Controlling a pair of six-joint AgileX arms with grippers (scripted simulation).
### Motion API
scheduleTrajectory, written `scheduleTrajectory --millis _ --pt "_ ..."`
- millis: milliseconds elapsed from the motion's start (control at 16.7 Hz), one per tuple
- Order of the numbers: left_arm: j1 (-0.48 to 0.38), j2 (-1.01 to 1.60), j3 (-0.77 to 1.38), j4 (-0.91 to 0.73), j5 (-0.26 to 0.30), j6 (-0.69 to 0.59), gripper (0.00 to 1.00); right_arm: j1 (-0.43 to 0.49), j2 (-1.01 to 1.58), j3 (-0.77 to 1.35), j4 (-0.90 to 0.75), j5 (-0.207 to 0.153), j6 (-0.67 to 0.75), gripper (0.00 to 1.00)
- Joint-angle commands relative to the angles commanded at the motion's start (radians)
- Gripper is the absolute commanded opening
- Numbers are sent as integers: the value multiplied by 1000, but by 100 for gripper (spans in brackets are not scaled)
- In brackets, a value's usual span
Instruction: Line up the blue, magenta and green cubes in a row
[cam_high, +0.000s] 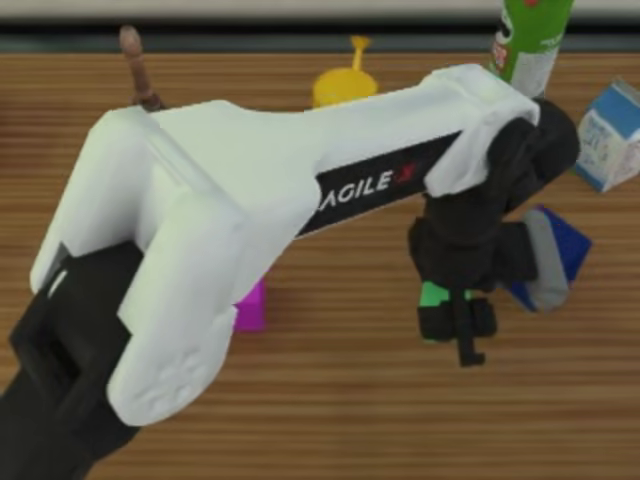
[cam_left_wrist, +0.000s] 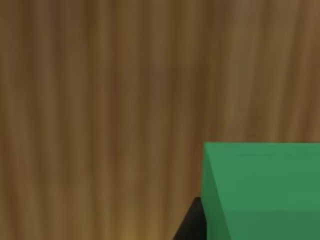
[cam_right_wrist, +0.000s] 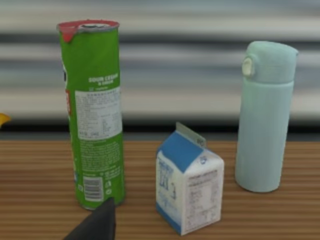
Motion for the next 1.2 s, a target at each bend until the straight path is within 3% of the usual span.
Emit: scheduleTrajectory --millis 180,480,1200 --pt "-3 27 -76 100 -1 -1 0 0 0 0 0 0 0 100" --pt "-4 33 -90 115 -1 -1 0 0 0 0 0 0 0 100" --pt "-4 33 -90 115 -1 -1 90 0 0 0 0 0 0 100"
